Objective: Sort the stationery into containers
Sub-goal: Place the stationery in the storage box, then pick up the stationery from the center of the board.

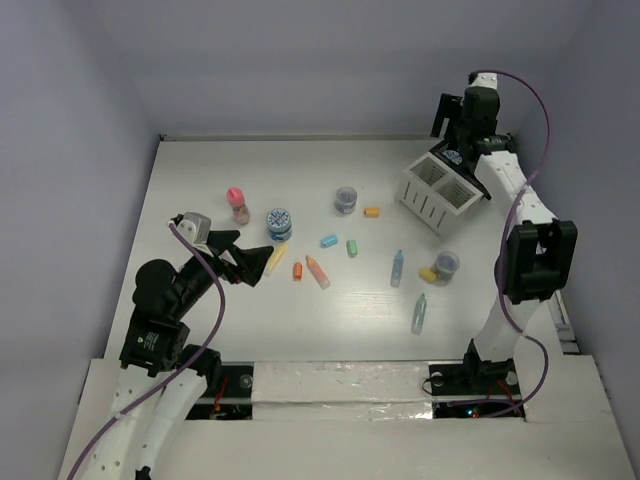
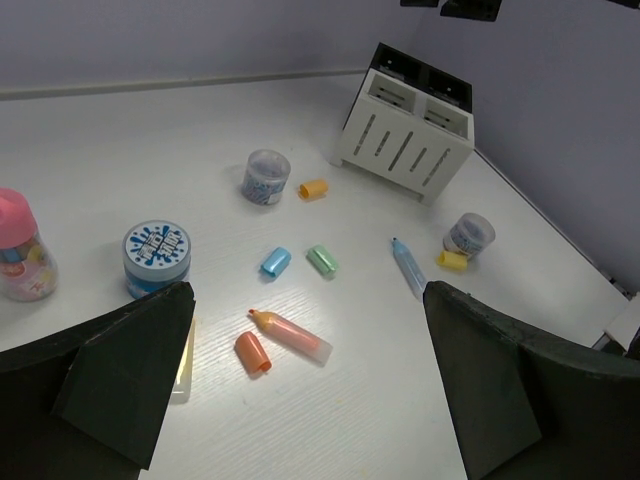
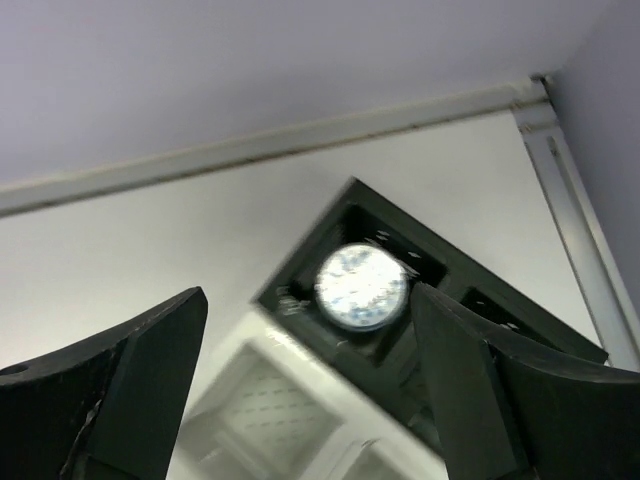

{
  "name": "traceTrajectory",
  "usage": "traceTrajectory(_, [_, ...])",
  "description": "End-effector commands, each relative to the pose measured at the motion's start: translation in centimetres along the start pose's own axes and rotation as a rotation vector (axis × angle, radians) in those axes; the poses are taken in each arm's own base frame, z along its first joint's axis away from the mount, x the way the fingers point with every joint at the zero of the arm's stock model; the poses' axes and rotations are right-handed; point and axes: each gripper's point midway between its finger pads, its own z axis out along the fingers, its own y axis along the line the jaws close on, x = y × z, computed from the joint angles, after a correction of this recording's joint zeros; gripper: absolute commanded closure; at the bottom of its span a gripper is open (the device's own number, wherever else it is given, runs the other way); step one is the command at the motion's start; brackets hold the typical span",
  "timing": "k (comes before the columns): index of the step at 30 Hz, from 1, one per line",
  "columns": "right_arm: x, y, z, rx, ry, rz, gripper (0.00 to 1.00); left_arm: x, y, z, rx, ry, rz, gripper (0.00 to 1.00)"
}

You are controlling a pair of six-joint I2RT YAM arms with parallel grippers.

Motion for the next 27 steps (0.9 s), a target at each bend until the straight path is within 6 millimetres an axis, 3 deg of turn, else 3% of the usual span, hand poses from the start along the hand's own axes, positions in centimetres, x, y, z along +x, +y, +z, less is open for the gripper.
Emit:
traceTrajectory(1, [-4.1,7.7,-6.2,-0.288,-0.089,0.03,0.12,-1.3,-0.6,0.2,0.027,-0.044,0.025,0.01])
traceTrajectory(2, [-3.8,11.5,-8.3,-0.382,-0.095,0.014,0.12,-1.5,-0.1,0.1,0.004,-0.05,0.024,0.01])
traceTrajectory(3, [-2.8,13.8,-9.4,-0.443,-0.089,-0.022,0.12,-1.5,0.0,0.1,-0.007,-0.052,0.022,0.01])
traceTrajectory(4, [-0.6,16.7,-10.7,-0.541,-0.054,-0.063,0.11,-1.7,0.2,0.0,-0.021,-0.059,0.02,0.01])
traceTrajectory(5, [1.0,21.3,-13.4,-0.644,-0.055,-0.111,0.07,-1.7,0.8,0.0,-0.057,-0.065,0.011,0.01])
traceTrajectory(6, [2.6,23.3,-14.6,-0.694,-0.055,-0.175,0.0,-1.8,1.1,0.0,-0.077,-0.069,0.002,0.01])
traceTrajectory(8, [6.8,27.9,-17.7,-0.787,-0.037,-0.267,0.0,-2.1,2.6,-0.3,-0.164,-0.092,-0.028,0.01])
traceTrajectory(11, [10.6,30.5,-19.3,-0.861,0.015,-0.303,0.0,-2.8,4.7,-1.1,-0.294,-0.123,-0.051,0.01])
traceTrajectory(12, [11.8,32.0,-20.8,-0.911,0.038,-0.294,0.0,-3.0,5.3,-1.4,-0.333,-0.135,-0.057,0.01])
traceTrajectory(15, [15.8,35.0,-22.8,-0.97,0.077,-0.355,0.0,-3.5,7.1,-2.3,-0.444,-0.161,-0.07,0.01])
traceTrajectory(18, [17.5,36.1,-22.6,-0.956,0.106,-0.387,0.0,-3.5,8.0,-2.7,-0.499,-0.167,-0.079,0.01])
traceTrajectory(20, [19.5,36.7,-22.1,-0.948,0.148,-0.39,0.0,-3.4,7.9,-2.6,-0.494,-0.164,-0.08,0.01])
traceTrajectory(22, [20.2,37.2,-21.8,-0.955,0.172,-0.379,0.0,-3.3,7.8,-2.5,-0.48,-0.158,-0.077,0.01])
traceTrajectory(23, [21.9,37.5,-21.5,-0.949,0.203,-0.398,0.0,-3.3,7.6,-2.3,-0.469,-0.157,-0.078,0.01])
traceTrajectory(26, [22.4,38.4,-20.6,-0.936,0.218,-0.399,0.0,-3.1,7.3,-2.1,-0.448,-0.15,-0.074,0.01])
traceTrajectory(27, [23.7,38.9,-20.6,-0.942,0.238,-0.408,0.0,-3.0,7.2,-2.0,-0.441,-0.147,-0.072,0.01])
